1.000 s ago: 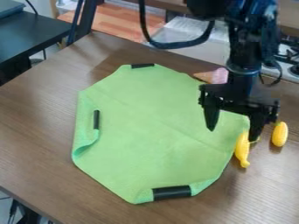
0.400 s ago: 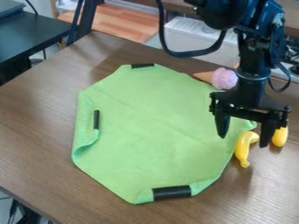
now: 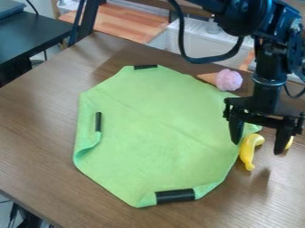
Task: Put the banana on the top edge of the cloth
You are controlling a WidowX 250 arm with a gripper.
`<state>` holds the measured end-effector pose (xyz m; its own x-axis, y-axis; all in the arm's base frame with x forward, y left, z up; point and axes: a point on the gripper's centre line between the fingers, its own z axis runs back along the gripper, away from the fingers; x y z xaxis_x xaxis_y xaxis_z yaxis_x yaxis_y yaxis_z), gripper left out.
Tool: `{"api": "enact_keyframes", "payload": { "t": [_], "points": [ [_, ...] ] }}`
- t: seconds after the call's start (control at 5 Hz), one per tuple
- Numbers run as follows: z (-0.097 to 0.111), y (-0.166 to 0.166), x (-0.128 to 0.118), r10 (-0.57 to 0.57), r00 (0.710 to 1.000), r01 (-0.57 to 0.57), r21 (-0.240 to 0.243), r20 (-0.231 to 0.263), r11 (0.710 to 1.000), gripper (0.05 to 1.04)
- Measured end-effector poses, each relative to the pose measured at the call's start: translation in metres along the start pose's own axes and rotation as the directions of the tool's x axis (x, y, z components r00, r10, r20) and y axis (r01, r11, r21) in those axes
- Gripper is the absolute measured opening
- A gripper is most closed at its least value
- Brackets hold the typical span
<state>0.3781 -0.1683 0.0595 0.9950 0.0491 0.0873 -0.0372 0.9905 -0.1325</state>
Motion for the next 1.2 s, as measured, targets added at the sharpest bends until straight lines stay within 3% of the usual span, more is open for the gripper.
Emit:
{"api": "enact_keyframes", "payload": {
  "t": [0.8, 1.0, 1.2],
  "points": [
    [-0.009, -0.009, 0.002, -0.005, 0.999, 0.005, 0.011, -0.037, 1.000, 0.980],
    [-0.014, -0.008, -0.002, 0.008, 0.998, -0.005, 0.037, -0.063, 0.999, 0.842],
    [-0.014, -0.008, -0.002, 0.000, 0.998, 0.003, 0.047, -0.066, 0.999, 0.553]
  ]
}}
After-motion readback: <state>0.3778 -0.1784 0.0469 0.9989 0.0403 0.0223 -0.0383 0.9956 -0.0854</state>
